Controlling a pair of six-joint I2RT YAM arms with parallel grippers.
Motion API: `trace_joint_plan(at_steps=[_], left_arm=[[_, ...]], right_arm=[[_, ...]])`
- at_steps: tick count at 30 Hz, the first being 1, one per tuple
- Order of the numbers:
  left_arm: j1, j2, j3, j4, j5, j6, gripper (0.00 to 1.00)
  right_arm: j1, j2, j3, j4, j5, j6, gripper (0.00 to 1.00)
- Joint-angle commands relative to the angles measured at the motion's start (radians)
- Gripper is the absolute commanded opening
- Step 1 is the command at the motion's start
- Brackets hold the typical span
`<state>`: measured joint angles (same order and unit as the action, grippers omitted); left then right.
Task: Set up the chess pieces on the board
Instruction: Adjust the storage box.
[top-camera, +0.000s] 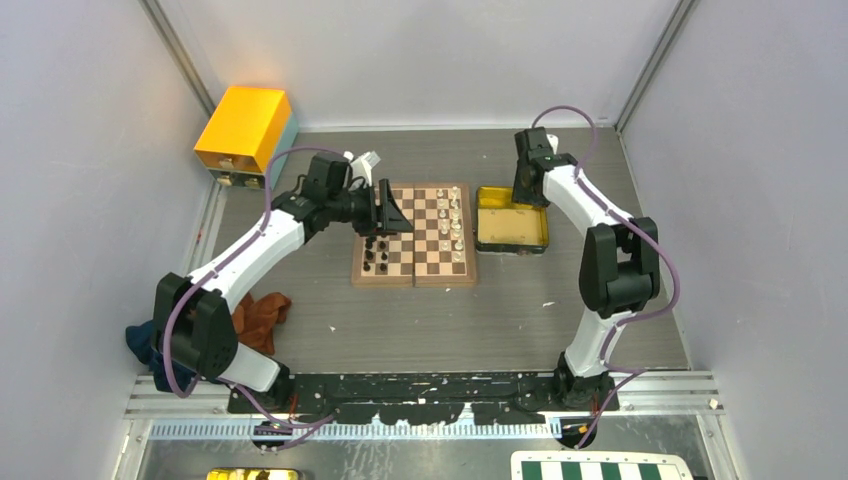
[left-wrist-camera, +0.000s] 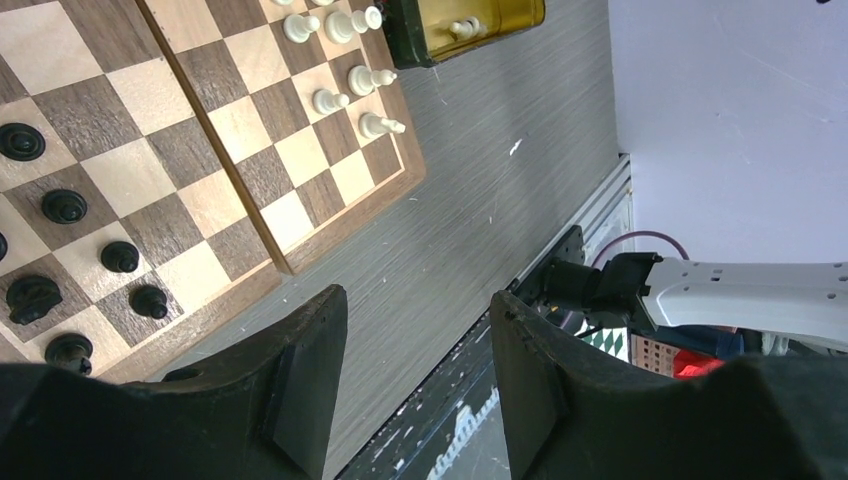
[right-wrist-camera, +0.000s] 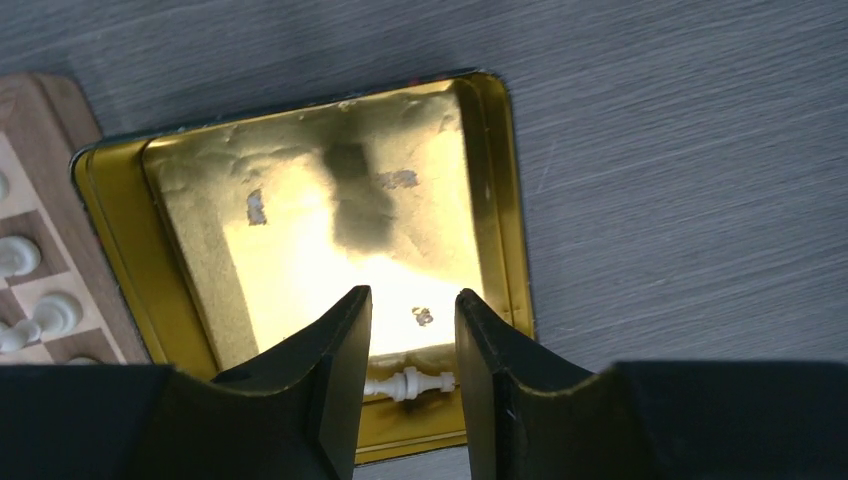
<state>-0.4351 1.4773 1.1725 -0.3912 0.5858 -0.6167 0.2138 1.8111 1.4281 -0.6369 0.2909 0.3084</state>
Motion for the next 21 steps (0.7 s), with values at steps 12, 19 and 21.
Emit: trace_joint_plan(at_steps=[12, 19, 21], left_arm=[[0.026, 0.014, 0.028, 0.055, 0.056, 0.018, 0.56], [0.031, 0.03, 0.035, 0.059, 0.064, 0.018, 0.56], [0.032, 0.035, 0.035, 0.062, 0.067, 0.017, 0.56]], right_arm=[[-0.124, 0.032, 0.052, 0.023, 0.01, -0.004, 0.48], [-0.153, 0.087, 0.059, 0.035, -0.033, -0.002, 0.48], [-0.159, 0.108, 0.07, 0.035, -0.048, -0.002, 0.48]])
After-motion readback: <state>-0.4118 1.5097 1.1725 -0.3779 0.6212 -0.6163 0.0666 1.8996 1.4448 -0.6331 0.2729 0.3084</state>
